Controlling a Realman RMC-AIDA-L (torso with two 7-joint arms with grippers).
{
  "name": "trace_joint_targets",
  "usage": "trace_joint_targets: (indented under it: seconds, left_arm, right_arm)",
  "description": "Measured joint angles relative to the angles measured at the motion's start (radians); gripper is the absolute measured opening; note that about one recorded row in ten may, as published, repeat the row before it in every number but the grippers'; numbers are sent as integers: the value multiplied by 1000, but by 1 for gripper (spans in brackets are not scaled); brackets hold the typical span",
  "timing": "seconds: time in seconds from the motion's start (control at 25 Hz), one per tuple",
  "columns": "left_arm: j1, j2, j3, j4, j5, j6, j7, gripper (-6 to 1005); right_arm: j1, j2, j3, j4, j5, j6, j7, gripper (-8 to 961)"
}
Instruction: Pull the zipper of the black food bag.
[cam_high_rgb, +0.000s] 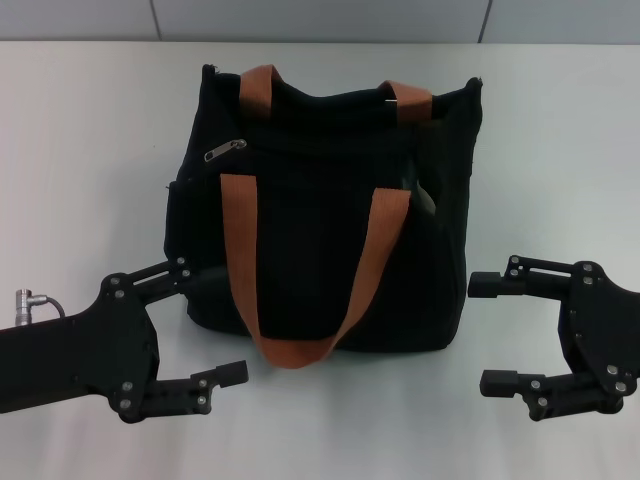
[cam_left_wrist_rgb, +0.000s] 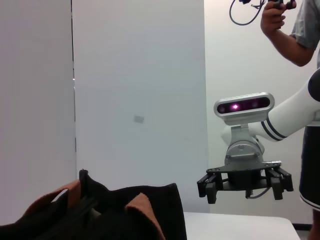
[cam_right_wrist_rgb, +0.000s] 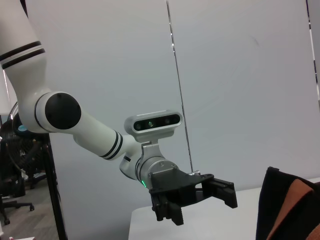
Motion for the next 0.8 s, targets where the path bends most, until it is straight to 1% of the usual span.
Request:
trace_joint_targets:
  seconds: [0.32,0.4,0.44,0.48,0.64,0.8]
  left_arm:
    - [9,0,-17,-2,0,1,15,834]
    - [12,0,-37,-2,0,0,17,834]
    - [19,0,-79,-2,0,0,24,834]
    - [19,0,-79,-2,0,0,24,834]
    - [31,0,-170,-3,0,-23,29,833]
    - [41,1,-237,-3,0,-141,52,833]
  right_arm:
    - [-1,0,2,0,0,0,0,845]
    - [-1,0,2,0,0,0,0,845]
    - [-1,0,2,0,0,0,0,845]
    - [-1,0,2,0,0,0,0,845]
    - [-1,0,2,0,0,0,0,844]
    - [-1,0,2,0,0,0,0,844]
